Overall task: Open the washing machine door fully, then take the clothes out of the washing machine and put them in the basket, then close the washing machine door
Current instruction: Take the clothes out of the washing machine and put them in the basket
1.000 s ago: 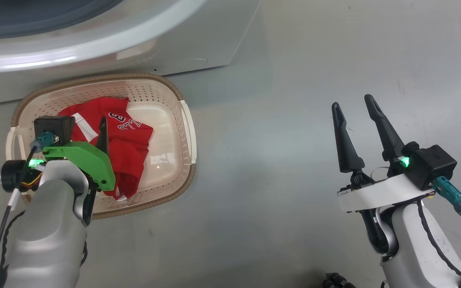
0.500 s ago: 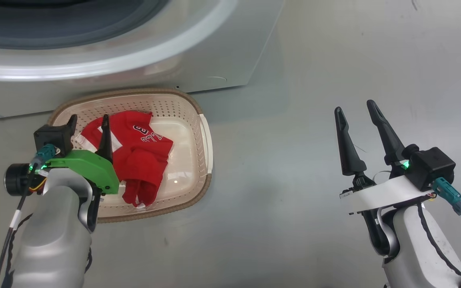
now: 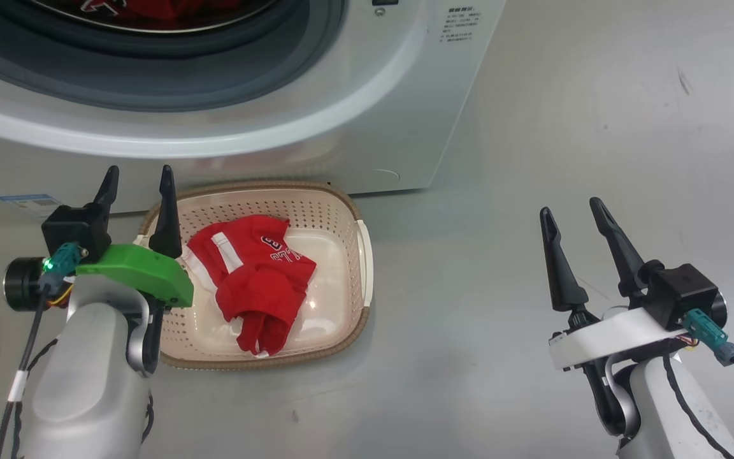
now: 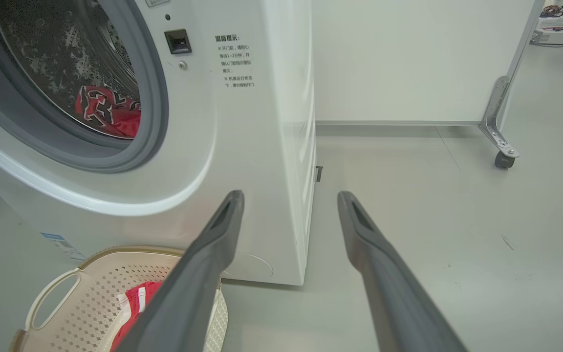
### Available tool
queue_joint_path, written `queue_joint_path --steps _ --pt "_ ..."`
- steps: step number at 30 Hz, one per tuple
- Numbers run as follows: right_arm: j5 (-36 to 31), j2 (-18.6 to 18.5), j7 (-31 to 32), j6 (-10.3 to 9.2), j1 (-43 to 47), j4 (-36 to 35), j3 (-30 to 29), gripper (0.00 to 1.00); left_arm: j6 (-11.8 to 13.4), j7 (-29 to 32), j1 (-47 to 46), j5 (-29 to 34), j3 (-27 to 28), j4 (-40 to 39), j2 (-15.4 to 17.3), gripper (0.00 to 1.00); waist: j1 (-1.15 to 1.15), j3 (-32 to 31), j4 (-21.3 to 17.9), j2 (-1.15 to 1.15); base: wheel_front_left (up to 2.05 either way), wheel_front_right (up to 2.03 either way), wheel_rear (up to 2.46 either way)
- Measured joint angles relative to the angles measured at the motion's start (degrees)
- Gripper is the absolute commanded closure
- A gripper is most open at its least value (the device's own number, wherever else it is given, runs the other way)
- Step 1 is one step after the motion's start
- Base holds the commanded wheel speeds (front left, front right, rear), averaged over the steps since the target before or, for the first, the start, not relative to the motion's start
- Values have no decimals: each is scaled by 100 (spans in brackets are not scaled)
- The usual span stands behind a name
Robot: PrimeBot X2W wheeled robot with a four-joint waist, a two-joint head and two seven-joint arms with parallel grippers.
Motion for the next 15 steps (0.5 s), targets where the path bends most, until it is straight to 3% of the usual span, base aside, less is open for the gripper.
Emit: queue_joint_path --steps 15 --pt "-64 -19 0 -107 515 123 -31 0 113 0 1315 387 15 -1352 2 0 0 -945 261 0 0 0 0"
